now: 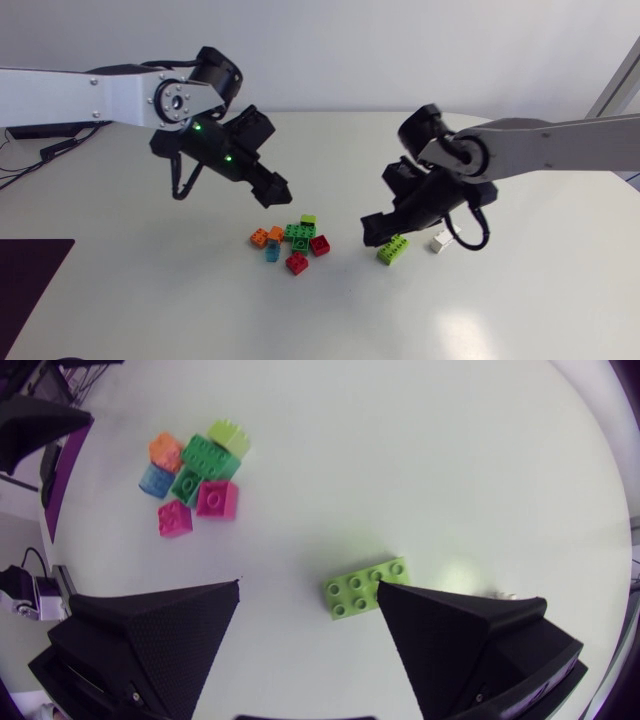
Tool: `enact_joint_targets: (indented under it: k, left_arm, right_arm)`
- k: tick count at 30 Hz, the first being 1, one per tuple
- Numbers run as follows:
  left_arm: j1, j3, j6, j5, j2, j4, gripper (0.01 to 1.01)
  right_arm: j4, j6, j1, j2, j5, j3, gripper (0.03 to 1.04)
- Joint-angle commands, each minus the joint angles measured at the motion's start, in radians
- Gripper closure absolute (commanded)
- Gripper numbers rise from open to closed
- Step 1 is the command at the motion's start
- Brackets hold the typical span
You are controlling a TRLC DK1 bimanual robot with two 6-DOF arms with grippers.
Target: Sort duplo bricks by size, large to the right and small to the left
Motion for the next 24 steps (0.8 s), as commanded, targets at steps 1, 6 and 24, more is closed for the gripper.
enact_joint_targets:
  k: [1,6,24]
  left_arm:
    - [0.042,-0.079,0.037,0.01,-0.058,0.005,0.043]
    - [0.102,-0.141,0.055,0.019,-0.113,0.014,0.043]
    - [0.065,-0.131,0.058,0.019,0.026,0.054,0.043]
  right_arm:
    - [-0.006,0.004,0.039,0.085,-0.006,-0.013,0.07]
    - [0.022,-0.005,0.073,0.164,0.005,-0.008,0.07]
    - [-0.024,-0.157,-0.273,0.03,0.017,-0.154,0.07]
